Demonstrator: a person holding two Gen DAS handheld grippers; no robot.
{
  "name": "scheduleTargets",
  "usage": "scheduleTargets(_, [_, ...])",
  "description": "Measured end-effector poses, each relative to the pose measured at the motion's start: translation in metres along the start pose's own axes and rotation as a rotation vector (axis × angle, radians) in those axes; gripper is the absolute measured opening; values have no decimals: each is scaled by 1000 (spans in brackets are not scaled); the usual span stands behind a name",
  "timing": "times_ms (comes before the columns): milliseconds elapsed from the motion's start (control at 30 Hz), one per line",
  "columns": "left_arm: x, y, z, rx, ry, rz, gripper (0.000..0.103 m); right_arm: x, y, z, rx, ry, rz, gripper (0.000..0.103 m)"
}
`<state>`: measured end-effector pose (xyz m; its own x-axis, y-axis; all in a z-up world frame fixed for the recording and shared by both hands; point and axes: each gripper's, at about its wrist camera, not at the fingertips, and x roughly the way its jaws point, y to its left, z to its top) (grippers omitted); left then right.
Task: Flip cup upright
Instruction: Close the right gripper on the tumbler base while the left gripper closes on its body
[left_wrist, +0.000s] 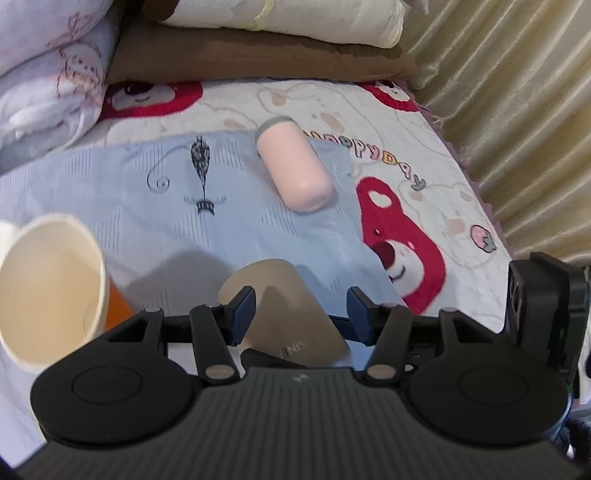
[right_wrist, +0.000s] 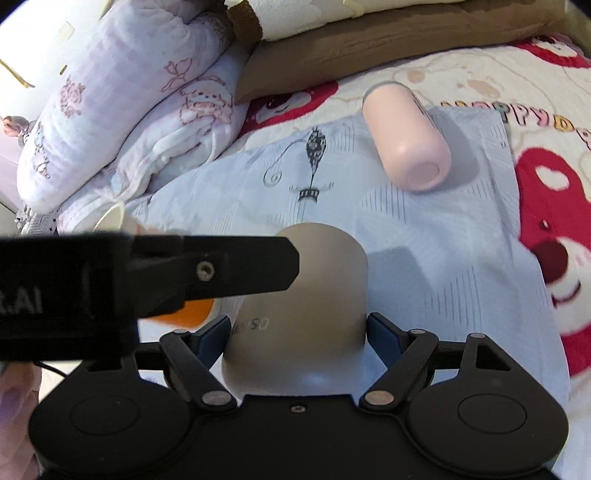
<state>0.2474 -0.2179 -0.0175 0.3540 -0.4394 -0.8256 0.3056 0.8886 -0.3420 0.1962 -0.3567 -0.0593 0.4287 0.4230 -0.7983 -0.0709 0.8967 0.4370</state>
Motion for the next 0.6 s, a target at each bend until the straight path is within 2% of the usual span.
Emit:
scheduleTargets(300, [-15,10,-36,-55,34,-20,53,-7,8,-27,-28,86,-20,83])
scheduleTargets(600, [-2,33,-58,-126,73,-52,53,0,6,-42,-19,125,-36,83])
